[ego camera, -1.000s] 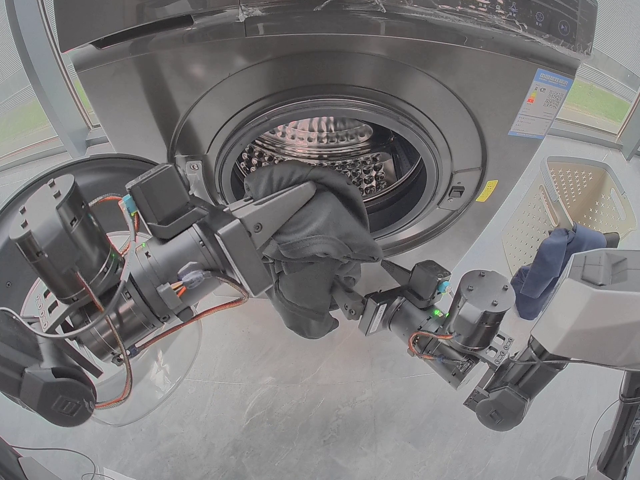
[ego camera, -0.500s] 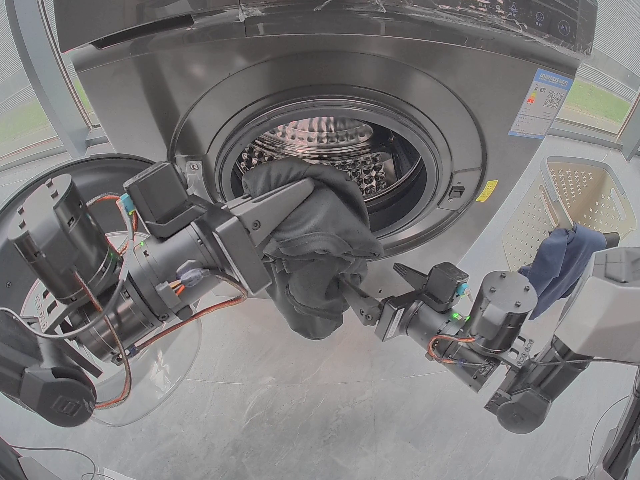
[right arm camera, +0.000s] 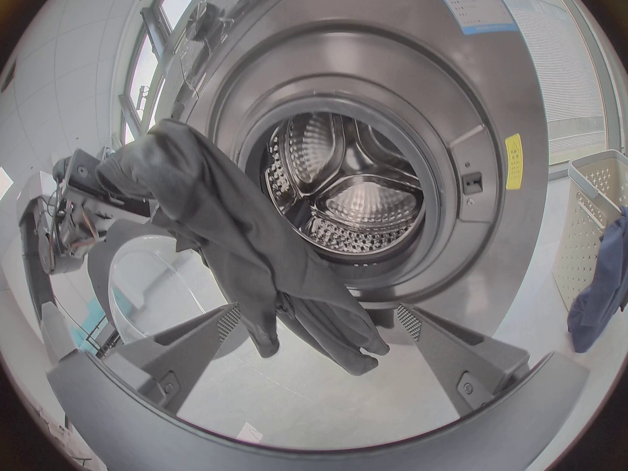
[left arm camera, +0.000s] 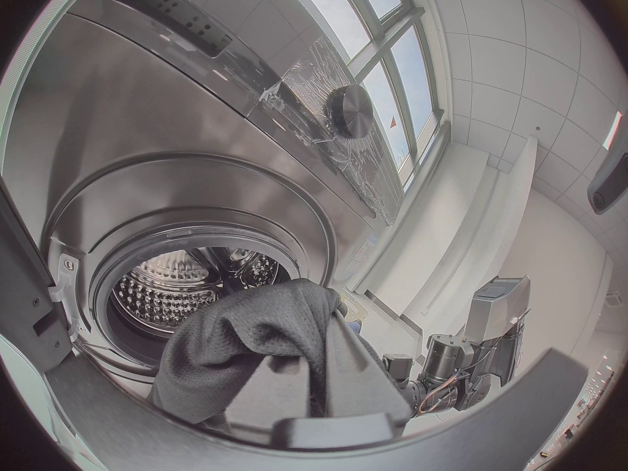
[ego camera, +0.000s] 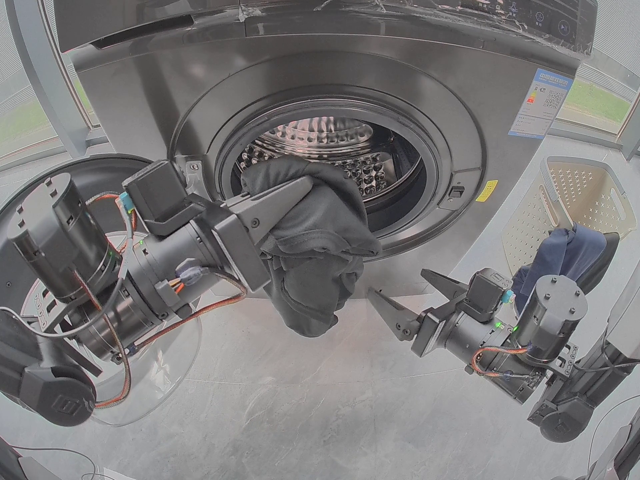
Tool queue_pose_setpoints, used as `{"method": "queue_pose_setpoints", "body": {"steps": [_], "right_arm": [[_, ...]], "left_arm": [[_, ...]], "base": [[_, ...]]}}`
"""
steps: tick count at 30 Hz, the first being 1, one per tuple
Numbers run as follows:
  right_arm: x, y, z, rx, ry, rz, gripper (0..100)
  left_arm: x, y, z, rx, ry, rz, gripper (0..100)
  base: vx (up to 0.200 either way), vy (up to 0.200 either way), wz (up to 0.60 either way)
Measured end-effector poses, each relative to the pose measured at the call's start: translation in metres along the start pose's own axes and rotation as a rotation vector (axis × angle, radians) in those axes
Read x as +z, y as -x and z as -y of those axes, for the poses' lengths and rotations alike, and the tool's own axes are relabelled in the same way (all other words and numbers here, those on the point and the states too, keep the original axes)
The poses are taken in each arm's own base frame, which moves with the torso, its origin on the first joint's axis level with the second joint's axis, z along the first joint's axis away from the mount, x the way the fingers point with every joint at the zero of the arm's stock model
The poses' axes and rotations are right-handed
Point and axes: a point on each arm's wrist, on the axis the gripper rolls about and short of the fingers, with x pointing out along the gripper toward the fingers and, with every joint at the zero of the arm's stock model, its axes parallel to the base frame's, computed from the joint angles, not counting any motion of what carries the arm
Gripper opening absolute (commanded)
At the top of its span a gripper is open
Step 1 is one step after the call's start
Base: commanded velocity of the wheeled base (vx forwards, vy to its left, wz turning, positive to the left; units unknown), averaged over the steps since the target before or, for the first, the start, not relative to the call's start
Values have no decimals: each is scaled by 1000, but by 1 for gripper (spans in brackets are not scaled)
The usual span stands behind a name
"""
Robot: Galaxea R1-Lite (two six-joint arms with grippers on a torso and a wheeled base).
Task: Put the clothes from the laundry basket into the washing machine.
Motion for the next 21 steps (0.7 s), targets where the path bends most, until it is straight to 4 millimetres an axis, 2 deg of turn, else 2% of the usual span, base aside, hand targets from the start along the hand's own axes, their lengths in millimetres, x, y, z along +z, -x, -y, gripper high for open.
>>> {"method": "queue_pose_setpoints", "body": {"steps": [4,8,21], "right_arm": [[9,-5,-8,28,-7,45,100],[13,-19,-14,49,-7,81,100],[2,-73,-19,86,-1,140,100]], "left_arm": [[0,0,1,-2,1,-1,0],[0,1,3,-6,4,-4,0],[6,15,13,-29,40,-11,0]], "base": [[0,0,0],[0,0,0],[0,0,0]]}}
